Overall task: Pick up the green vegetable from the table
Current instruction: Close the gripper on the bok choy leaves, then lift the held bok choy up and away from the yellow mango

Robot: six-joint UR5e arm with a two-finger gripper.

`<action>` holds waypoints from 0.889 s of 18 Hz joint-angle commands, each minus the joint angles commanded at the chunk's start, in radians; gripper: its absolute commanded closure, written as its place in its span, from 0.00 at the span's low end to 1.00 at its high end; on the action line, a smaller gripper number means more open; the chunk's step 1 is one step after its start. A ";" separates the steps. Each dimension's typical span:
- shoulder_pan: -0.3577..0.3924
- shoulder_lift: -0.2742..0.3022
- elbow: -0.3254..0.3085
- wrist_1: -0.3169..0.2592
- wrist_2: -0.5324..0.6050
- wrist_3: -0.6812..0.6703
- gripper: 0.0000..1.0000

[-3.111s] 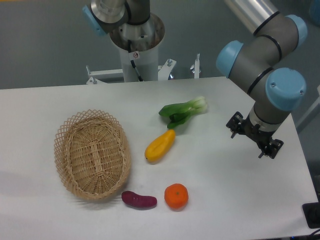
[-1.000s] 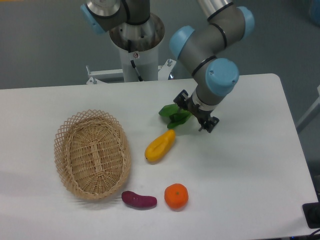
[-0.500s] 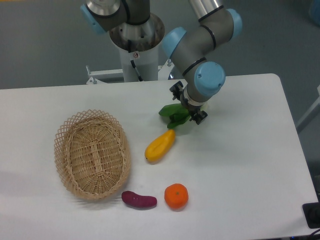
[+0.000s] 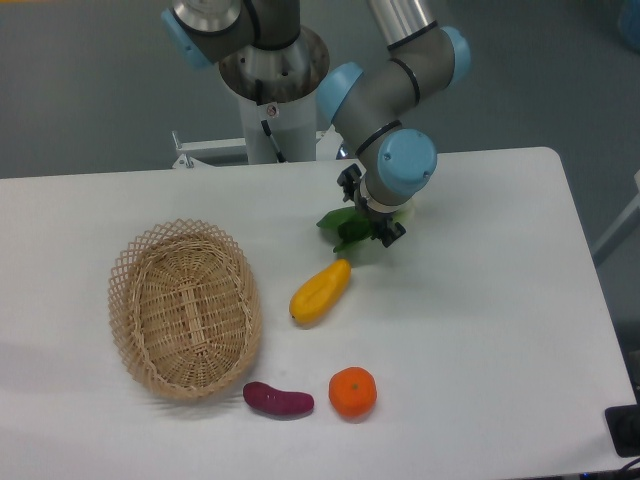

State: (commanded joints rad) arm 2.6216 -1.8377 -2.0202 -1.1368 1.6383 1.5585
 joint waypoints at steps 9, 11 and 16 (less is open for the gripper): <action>0.005 0.057 0.038 0.031 0.003 -0.006 0.98; 0.011 0.069 0.081 0.005 0.003 -0.011 0.98; 0.028 0.071 0.236 -0.060 -0.005 -0.058 0.96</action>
State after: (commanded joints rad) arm 2.6491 -1.7671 -1.7843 -1.1965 1.6338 1.5004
